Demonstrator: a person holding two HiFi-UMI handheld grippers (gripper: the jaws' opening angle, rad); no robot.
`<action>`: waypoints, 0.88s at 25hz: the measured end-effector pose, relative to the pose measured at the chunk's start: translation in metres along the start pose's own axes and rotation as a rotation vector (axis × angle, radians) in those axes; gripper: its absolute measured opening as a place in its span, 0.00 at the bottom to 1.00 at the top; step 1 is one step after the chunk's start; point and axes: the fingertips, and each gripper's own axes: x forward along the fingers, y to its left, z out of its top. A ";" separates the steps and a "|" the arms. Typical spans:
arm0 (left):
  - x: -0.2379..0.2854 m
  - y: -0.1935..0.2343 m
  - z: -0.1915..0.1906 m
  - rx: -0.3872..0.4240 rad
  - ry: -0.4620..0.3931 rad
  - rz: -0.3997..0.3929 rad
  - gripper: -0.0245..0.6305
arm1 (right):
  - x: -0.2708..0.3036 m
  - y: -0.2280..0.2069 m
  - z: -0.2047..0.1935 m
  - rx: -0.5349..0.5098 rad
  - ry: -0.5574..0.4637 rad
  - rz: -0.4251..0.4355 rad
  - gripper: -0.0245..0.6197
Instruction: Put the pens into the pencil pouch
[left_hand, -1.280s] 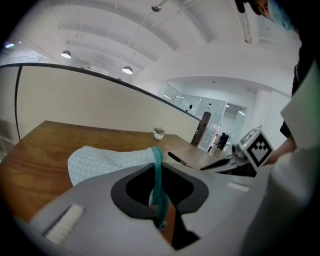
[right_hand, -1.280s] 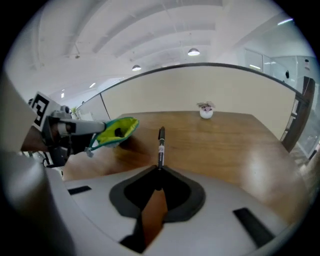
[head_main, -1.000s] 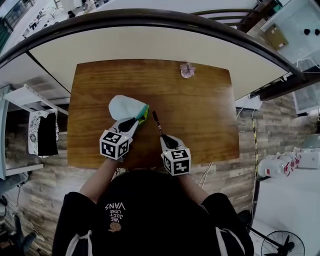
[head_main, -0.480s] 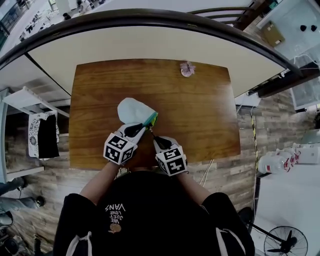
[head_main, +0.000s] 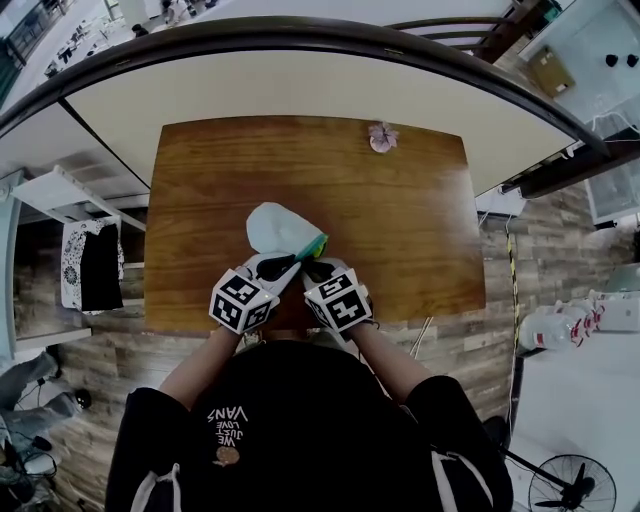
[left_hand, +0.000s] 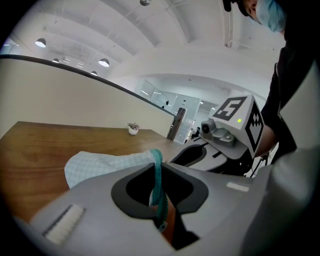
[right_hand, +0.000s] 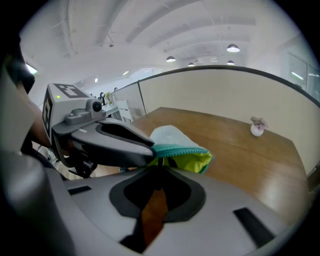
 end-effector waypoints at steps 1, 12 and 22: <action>-0.002 0.000 0.000 -0.007 -0.006 -0.001 0.11 | 0.002 0.001 0.001 -0.006 -0.001 0.004 0.11; -0.003 0.010 0.005 -0.056 -0.038 -0.011 0.11 | -0.019 -0.008 -0.001 0.157 -0.156 -0.054 0.20; 0.068 -0.003 0.024 0.048 0.022 -0.102 0.11 | -0.078 -0.073 -0.074 0.428 -0.189 -0.251 0.20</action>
